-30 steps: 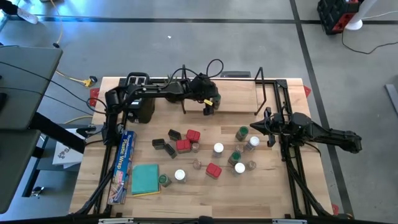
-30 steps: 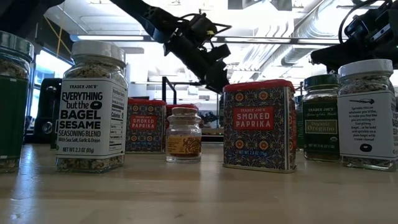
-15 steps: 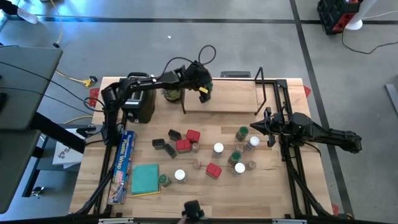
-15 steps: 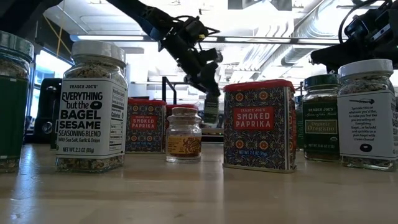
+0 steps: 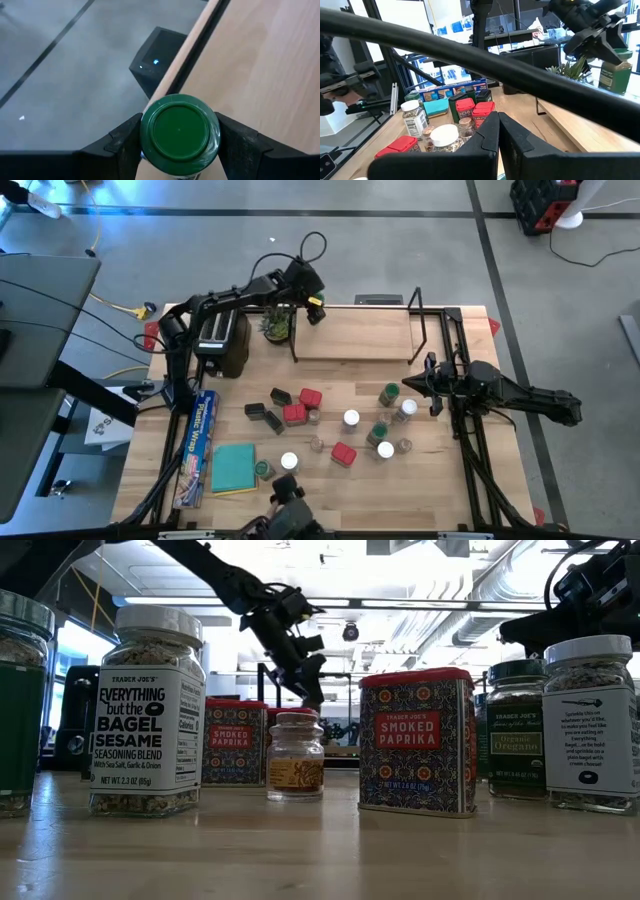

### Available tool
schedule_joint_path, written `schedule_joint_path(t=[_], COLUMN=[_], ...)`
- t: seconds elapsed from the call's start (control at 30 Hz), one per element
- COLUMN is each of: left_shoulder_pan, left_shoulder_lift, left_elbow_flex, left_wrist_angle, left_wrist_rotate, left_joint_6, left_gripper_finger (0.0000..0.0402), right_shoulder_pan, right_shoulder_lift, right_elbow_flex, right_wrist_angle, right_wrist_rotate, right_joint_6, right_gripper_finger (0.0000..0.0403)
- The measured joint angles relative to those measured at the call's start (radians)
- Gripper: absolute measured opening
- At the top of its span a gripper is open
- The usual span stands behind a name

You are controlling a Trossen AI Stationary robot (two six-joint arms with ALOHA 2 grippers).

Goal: Shelf spices
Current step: Put the top left green seasoning bottle on the shelf

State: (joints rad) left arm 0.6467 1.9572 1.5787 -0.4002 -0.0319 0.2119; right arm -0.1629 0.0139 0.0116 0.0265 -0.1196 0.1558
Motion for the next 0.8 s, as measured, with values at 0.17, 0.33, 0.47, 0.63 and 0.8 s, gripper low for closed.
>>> schedule_joint_path(t=[0.17, 0.33, 0.47, 0.63, 0.8], left_shoulder_pan=[0.008, 0.008, 0.008, 0.008, 0.008], left_shoulder_lift=[0.0, 0.0, 0.0, 0.0, 0.0], left_elbow_flex=[0.0, 0.0, 0.0, 0.0, 0.0], left_wrist_angle=[-0.012, -0.012, -0.021, -0.023, -0.026], left_wrist_rotate=[0.005, 0.0, 0.0, 0.0, 0.0], left_joint_6=[-0.002, -0.002, -0.001, 0.007, 0.008], left_gripper_finger=[0.021, 0.0211, 0.0211, 0.0212, 0.0232], right_shoulder_pan=[0.0, 0.0, 0.0, 0.0, 0.0], right_shoulder_lift=[0.0, 0.0, 0.0, 0.0, 0.0], right_elbow_flex=[0.0, 0.0, 0.0, 0.0, 0.0], right_wrist_angle=[0.0, 0.0, 0.0, 0.0, 0.0], right_wrist_rotate=[0.0, 0.0, 0.0, 0.0, 0.0], right_joint_6=[0.0, 0.0, 0.0, 0.0, 0.0], right_gripper_finger=[0.0, 0.0, 0.0, 0.0, 0.0])
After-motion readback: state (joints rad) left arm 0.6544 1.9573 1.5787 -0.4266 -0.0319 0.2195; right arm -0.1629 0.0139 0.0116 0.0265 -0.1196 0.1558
